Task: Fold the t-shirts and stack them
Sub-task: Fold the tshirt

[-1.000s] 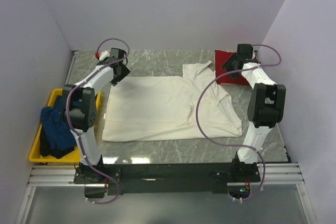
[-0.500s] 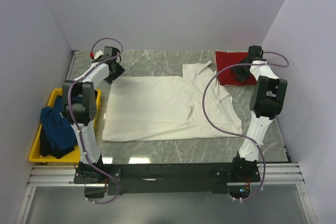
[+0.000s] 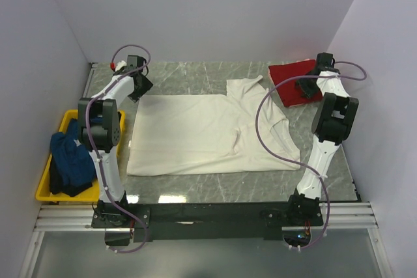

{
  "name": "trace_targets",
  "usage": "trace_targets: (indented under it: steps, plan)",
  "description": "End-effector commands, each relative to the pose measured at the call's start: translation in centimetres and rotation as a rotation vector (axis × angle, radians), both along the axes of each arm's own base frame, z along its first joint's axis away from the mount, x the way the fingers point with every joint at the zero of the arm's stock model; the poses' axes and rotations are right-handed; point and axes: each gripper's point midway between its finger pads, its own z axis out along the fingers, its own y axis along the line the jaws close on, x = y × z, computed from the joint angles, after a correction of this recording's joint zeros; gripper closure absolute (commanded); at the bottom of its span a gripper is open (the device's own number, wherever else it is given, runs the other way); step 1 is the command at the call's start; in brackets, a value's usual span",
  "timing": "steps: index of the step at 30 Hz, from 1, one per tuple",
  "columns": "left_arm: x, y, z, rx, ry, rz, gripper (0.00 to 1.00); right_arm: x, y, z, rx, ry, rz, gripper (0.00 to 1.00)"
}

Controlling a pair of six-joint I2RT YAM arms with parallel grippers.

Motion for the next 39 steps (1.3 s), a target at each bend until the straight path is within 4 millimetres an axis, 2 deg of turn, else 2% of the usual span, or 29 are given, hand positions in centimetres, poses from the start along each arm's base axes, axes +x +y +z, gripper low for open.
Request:
trace_targets:
  steps: [1, 5, 6, 7, 8, 10, 11, 18, 24, 26, 27, 29, 30, 31, 32, 35, 39]
  plan:
    - [1.0, 0.3, 0.8, 0.002, -0.014, 0.01, 0.37, 1.0, -0.5, 2.2, 0.0, -0.07, 0.02, 0.45]
    - [1.5, 0.6, 0.6, 0.012, -0.009, 0.043, 0.39, 2.1, 1.4, 5.4, -0.015, -0.178, 0.093, 0.46]
    - [2.0, 0.7, 0.6, 0.011, -0.014, 0.048, 0.39, 2.2, 1.9, 7.2, -0.034, -0.21, 0.108, 0.45]
    - [2.0, 0.8, 0.5, 0.017, -0.006, 0.057, 0.4, 2.4, 2.3, 8.1, -0.056, -0.226, 0.128, 0.45]
    - [2.5, 0.8, 0.9, 0.017, -0.019, 0.063, 0.4, 2.5, 3.4, 9.7, -0.07, -0.256, 0.156, 0.45]
    - [2.7, 0.8, 0.4, 0.015, -0.01, 0.079, 0.43, 2.6, 4.1, 11.1, -0.096, -0.283, 0.178, 0.45]
    - [2.9, 0.9, 0.7, 0.023, -0.012, 0.087, 0.43, 2.7, 5.2, 12.4, -0.101, -0.311, 0.2, 0.45]
    - [3.1, 1.2, -0.3, 0.089, 0.03, 0.131, 0.48, 3.4, 9.6, 15.1, -0.092, -0.378, 0.302, 0.45]
    - [2.9, 0.8, -1.9, 0.101, 0.057, 0.132, 0.49, 4.5, 13.4, 14.9, -0.077, -0.381, 0.401, 0.45]
    - [3.1, 0.9, -2.2, 0.104, 0.062, 0.136, 0.49, 4.8, 14.1, 13.8, -0.087, -0.356, 0.425, 0.45]
    - [3.0, 0.9, -2.9, 0.108, 0.077, 0.138, 0.5, 5.0, 14.7, 14.0, -0.095, -0.36, 0.44, 0.45]
    - [3.0, 1.0, -3.0, 0.119, 0.083, 0.14, 0.51, 5.1, 15.6, 12.5, -0.109, -0.325, 0.477, 0.45]
    - [2.9, 1.1, -3.3, 0.126, 0.09, 0.14, 0.52, 5.3, 15.5, 12.6, -0.118, -0.327, 0.482, 0.45]
    - [2.9, 1.1, -3.4, 0.13, 0.093, 0.14, 0.54, 5.2, 15.4, 11.9, -0.126, -0.304, 0.496, 0.45]
    - [2.8, 1.2, -3.5, 0.136, 0.093, 0.14, 0.54, 5.2, 16.7, 10.8, -0.127, -0.283, 0.523, 0.45]
    - [2.5, 1.5, -3.7, 0.152, 0.104, 0.142, 0.6, 5.1, 17.1, 9.3, -0.136, -0.245, 0.552, 0.45]
    - [2.0, 1.8, -3.7, 0.161, 0.119, 0.151, 0.8, 5.3, 16.9, 8.4, -0.171, -0.212, 0.575, 0.45]
